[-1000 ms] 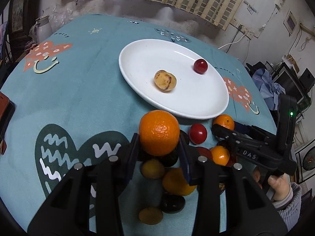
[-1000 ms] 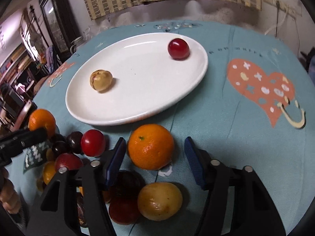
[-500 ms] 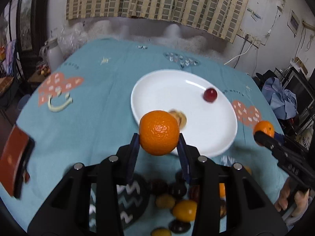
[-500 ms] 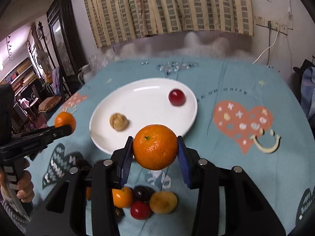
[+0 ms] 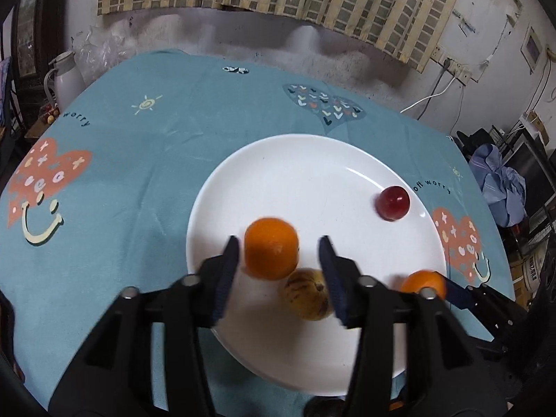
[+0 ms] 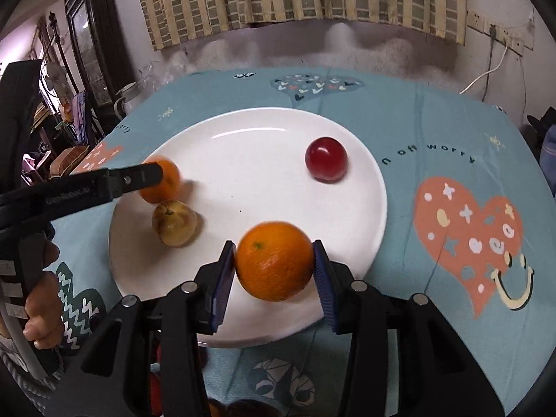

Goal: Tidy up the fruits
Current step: 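Place both oranges on the white plate and open both tools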

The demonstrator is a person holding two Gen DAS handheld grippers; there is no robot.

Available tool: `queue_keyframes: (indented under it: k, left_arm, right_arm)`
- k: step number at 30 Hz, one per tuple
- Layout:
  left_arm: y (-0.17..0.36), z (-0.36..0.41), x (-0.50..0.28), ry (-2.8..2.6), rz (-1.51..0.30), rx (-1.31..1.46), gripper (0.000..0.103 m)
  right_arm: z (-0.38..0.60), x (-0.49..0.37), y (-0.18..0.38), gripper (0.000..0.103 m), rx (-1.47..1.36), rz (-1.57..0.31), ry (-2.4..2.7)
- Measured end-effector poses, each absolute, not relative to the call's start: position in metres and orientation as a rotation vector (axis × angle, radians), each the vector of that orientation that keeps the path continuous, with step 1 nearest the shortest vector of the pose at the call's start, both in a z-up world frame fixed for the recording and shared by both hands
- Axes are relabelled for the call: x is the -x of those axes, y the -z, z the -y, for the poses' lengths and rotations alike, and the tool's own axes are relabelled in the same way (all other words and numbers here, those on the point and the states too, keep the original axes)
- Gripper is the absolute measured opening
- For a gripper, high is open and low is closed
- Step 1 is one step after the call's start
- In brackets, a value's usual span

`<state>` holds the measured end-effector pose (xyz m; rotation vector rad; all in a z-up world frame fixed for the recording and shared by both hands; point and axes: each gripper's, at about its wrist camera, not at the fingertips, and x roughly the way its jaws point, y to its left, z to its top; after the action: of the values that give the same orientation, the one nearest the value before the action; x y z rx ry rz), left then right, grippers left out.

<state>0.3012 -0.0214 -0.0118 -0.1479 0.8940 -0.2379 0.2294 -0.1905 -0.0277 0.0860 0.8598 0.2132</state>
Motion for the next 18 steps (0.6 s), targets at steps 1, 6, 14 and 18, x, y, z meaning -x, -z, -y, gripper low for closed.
queue_keyframes:
  k: [1, 6, 14, 18]
  left_arm:
    - [0.01, 0.022, -0.299, 0.235, -0.882, 0.137, 0.059]
    - [-0.004, 0.023, -0.283, 0.236, -0.85, 0.129, 0.059]
    - [-0.033, 0.002, -0.192, 0.196, -0.77, 0.071, 0.069]
    - [-0.024, -0.01, -0.139, 0.198, -0.791, 0.057, 0.07]
  right_arm:
    - [0.192, -0.227, 0.026, 0.051, -0.093, -0.853, -0.21]
    - [0.2, -0.209, 0.002, 0.063, -0.113, -0.762, -0.214]
    - [0.194, -0.15, -0.043, 0.063, -0.082, -0.7, -0.244]
    - [0.188, -0.102, -0.04, 0.063, -0.013, -0.7, -0.24]
